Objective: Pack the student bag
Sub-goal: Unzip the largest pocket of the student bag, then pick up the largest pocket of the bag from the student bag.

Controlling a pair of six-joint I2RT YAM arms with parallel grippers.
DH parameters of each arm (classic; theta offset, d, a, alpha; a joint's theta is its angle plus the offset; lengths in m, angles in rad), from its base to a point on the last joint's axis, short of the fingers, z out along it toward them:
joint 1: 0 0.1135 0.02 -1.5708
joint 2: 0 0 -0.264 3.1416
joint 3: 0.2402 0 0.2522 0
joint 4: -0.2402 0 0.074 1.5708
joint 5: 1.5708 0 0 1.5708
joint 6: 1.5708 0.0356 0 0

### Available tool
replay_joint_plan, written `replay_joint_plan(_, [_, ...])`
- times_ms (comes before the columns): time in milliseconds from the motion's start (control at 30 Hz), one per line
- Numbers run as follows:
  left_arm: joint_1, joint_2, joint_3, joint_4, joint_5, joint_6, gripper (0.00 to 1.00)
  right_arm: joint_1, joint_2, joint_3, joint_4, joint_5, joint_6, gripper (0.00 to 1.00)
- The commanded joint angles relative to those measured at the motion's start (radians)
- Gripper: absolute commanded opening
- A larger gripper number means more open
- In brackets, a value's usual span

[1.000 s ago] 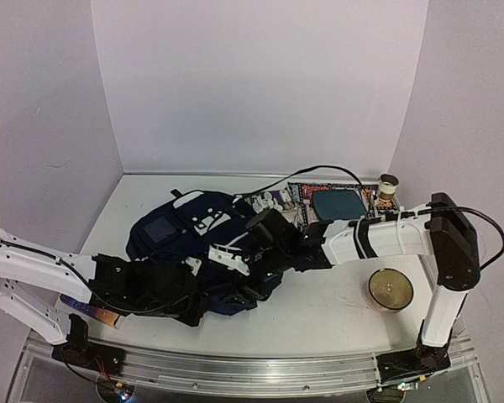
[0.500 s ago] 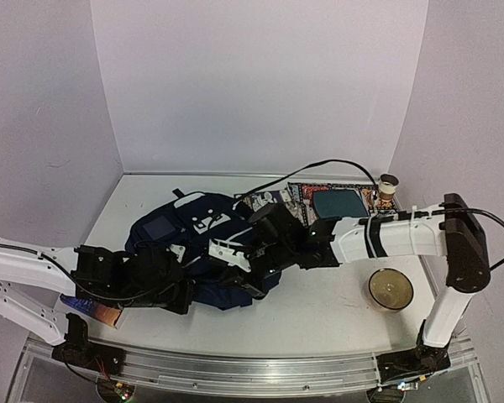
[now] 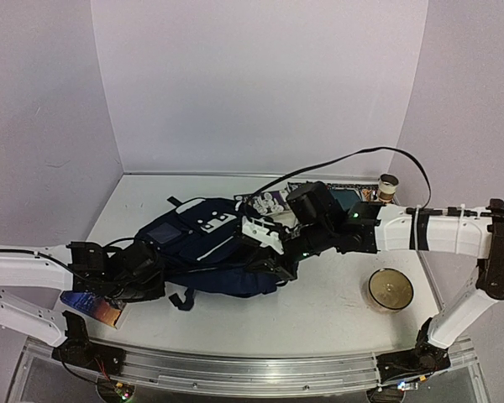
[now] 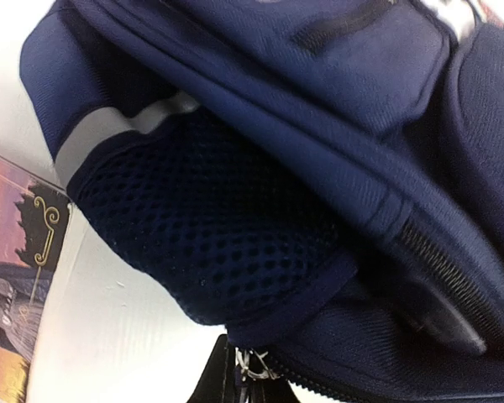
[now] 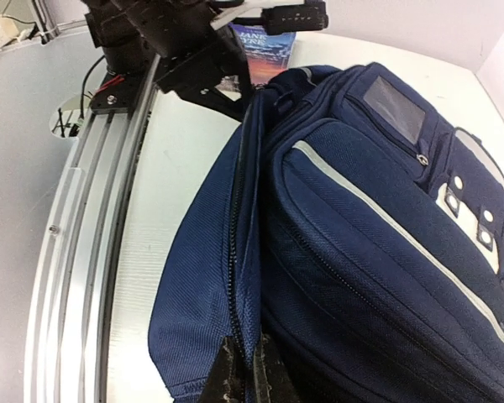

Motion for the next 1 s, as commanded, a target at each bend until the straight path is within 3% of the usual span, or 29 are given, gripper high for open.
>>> replay_joint_plan(0, [0.039, -0.049, -0.052, -0.169, -0.106, -0.178, 0.0, -0.013, -0.046, 0.011, -0.045, -0.106, 0.016, 0.0])
replay_joint_plan(167, [0.038, -0.064, -0.03, -0.149, -0.123, -0.129, 0.06, -0.011, 0.044, 0.054, -0.037, -0.161, 0.062, 0.0])
replay_joint_plan(267, [0.039, -0.098, 0.001, -0.145, -0.145, -0.072, 0.21, -0.011, 0.076, 0.083, -0.025, -0.139, 0.105, 0.12])
replay_joint_plan(400, [0.038, -0.162, 0.046, -0.136, -0.17, 0.025, 0.44, -0.017, 0.073, 0.121, -0.026, -0.078, 0.197, 0.38])
replay_joint_plan(467, [0.039, -0.19, 0.065, -0.123, -0.179, 0.067, 0.54, -0.035, 0.063, 0.127, -0.026, -0.056, 0.26, 0.59])
replay_joint_plan(667, [0.039, -0.249, 0.102, 0.01, -0.148, 0.253, 0.85, -0.092, 0.019, 0.091, -0.025, 0.035, 0.536, 0.83])
replay_joint_plan(833, [0.038, -0.213, 0.116, 0.15, -0.066, 0.381, 0.98, -0.108, -0.029, 0.003, -0.023, 0.17, 0.806, 0.97])
replay_joint_plan(967, [0.039, -0.118, 0.148, 0.208, 0.001, 0.47, 0.99, -0.109, -0.043, -0.072, -0.02, 0.229, 1.042, 0.98])
